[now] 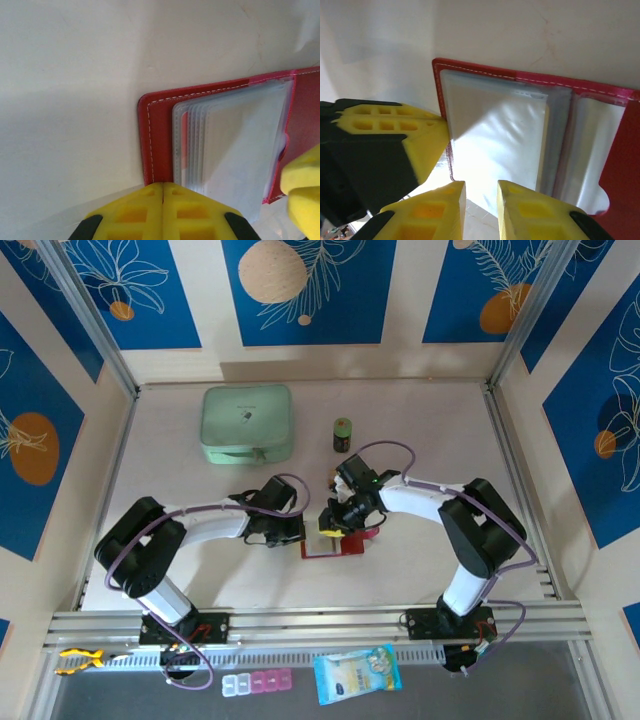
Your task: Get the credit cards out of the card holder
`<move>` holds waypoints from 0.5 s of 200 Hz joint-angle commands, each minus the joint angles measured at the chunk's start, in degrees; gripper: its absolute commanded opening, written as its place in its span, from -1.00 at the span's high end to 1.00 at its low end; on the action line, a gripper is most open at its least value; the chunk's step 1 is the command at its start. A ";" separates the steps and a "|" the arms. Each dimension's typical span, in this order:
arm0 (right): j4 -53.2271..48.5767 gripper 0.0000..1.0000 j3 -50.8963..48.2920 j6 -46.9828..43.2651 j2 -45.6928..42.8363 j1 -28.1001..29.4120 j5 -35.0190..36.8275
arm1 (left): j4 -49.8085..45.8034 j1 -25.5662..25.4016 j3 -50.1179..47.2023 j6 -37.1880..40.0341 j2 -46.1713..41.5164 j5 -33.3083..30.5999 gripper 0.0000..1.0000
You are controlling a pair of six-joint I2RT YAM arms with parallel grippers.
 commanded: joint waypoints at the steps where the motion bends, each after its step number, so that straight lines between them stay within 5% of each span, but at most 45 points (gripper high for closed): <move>1: -0.29 0.53 -0.67 -0.77 0.71 0.63 0.06 | -2.36 -0.40 1.16 0.88 0.63 -1.07 0.94; 100: 0.07 0.52 -1.85 -3.26 2.28 0.85 2.08 | -3.48 -0.45 1.72 1.06 1.04 -1.38 0.94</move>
